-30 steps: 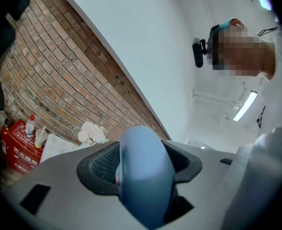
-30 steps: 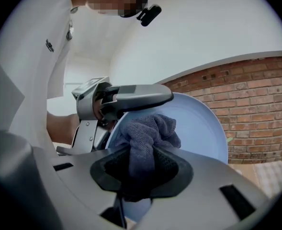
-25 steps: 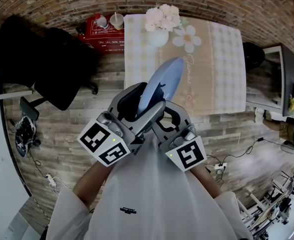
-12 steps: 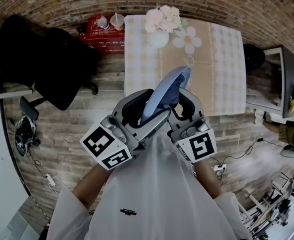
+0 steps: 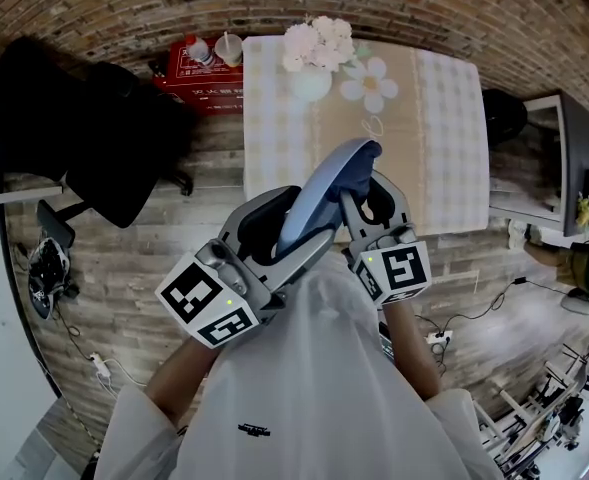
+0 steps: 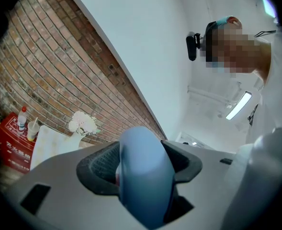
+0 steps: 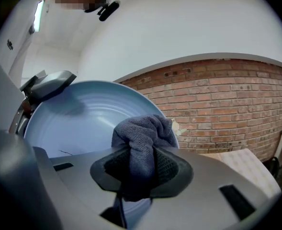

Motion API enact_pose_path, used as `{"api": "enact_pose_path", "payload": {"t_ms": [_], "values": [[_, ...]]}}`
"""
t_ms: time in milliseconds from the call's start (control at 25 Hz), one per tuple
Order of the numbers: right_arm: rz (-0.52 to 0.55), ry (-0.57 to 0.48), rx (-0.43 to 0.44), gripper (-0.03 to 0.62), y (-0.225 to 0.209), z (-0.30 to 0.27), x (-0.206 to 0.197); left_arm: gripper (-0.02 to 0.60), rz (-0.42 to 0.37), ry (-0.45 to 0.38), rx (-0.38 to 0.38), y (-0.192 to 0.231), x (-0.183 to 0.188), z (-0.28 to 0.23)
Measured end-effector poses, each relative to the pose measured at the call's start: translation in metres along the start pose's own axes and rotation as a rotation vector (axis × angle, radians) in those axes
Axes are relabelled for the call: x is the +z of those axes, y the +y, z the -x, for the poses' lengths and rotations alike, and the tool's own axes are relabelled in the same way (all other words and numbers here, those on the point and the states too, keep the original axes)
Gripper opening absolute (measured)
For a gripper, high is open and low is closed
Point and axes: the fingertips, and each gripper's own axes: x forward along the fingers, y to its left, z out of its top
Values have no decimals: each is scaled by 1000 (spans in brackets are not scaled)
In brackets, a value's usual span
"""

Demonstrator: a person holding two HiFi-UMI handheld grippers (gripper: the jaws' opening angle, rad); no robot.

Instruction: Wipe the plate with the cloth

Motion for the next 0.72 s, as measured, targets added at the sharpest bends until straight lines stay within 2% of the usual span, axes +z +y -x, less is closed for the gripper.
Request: {"api": "enact_pose_path", "payload": {"t_ms": [240, 400, 560, 720], "values": [[-31, 56, -23, 126, -8, 0, -23, 275, -6, -17, -7, 0, 5, -2], [-50, 119, -8, 126, -5, 0, -42, 275, -4, -39, 1, 4, 11, -1], [-78, 192, 81, 126, 14, 2, -59, 275, -12, -37, 24, 12, 12, -2], [-49, 225, 198, 126, 46, 11, -65, 275, -20, -35, 50, 21, 12, -2]]}}
